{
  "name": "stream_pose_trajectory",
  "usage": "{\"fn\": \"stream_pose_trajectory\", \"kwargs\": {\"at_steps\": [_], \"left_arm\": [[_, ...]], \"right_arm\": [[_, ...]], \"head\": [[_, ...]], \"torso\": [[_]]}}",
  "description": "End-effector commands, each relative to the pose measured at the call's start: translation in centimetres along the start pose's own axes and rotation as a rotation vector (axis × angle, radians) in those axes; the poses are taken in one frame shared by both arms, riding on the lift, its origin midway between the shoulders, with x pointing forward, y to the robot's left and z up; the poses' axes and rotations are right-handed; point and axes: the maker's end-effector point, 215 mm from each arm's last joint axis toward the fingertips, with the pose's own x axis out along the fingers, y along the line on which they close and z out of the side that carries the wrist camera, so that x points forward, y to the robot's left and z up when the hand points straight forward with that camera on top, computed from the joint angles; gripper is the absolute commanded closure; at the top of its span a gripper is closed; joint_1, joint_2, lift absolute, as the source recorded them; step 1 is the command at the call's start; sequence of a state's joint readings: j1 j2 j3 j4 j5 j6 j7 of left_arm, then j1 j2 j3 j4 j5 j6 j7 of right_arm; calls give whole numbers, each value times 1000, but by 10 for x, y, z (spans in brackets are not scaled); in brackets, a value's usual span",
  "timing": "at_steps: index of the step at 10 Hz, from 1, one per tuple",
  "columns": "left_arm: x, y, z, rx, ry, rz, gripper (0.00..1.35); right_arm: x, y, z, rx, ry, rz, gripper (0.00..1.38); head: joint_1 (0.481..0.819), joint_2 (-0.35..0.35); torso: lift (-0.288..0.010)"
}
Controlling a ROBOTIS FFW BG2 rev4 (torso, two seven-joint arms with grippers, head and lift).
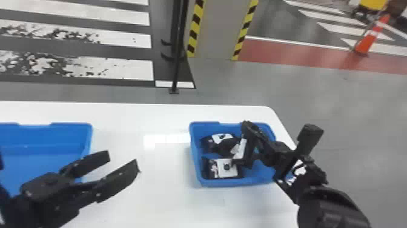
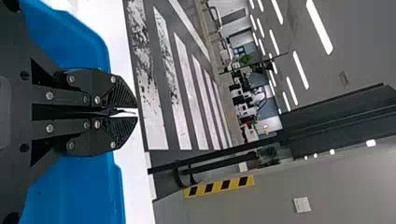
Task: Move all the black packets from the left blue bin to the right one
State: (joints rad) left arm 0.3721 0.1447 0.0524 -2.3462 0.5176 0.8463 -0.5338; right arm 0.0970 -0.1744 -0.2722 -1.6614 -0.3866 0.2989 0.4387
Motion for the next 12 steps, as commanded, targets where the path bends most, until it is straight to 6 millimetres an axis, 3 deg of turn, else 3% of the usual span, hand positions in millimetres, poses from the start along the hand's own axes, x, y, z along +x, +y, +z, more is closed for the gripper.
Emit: {"fn": "stream_pose_trajectory", "kwargs": {"at_steps": [1, 2, 3, 6, 8, 9, 12], "left_arm": [[-17, 13, 0, -6, -31, 47, 245], [-30, 23, 6, 2, -65, 81, 245], [-43, 33, 11, 19, -96, 119, 245], [-104, 68, 35, 157, -243, 292, 245], [-159, 107, 11, 221, -225, 482, 246], [-179, 117, 6, 286, -215, 546, 246], [-222, 126, -2, 411, -204, 655, 249]], "right_arm": [[0, -27, -8, -9, 18, -54, 654], [-5, -33, 1, -54, -9, -73, 277], [-15, -27, 5, -84, -24, -71, 117], [-91, 22, 19, -214, -94, -109, 125], [-126, 44, 18, -264, -115, -115, 125], [-147, 62, 22, -291, -129, -100, 125], [-192, 113, 22, -340, -138, -62, 125]], "head": [[695, -292], [695, -293], [695, -292], [695, -246], [695, -165], [695, -114], [695, 7]], "torso": [[-140], [-140], [-140], [-140], [-140], [-140], [-140]]}}
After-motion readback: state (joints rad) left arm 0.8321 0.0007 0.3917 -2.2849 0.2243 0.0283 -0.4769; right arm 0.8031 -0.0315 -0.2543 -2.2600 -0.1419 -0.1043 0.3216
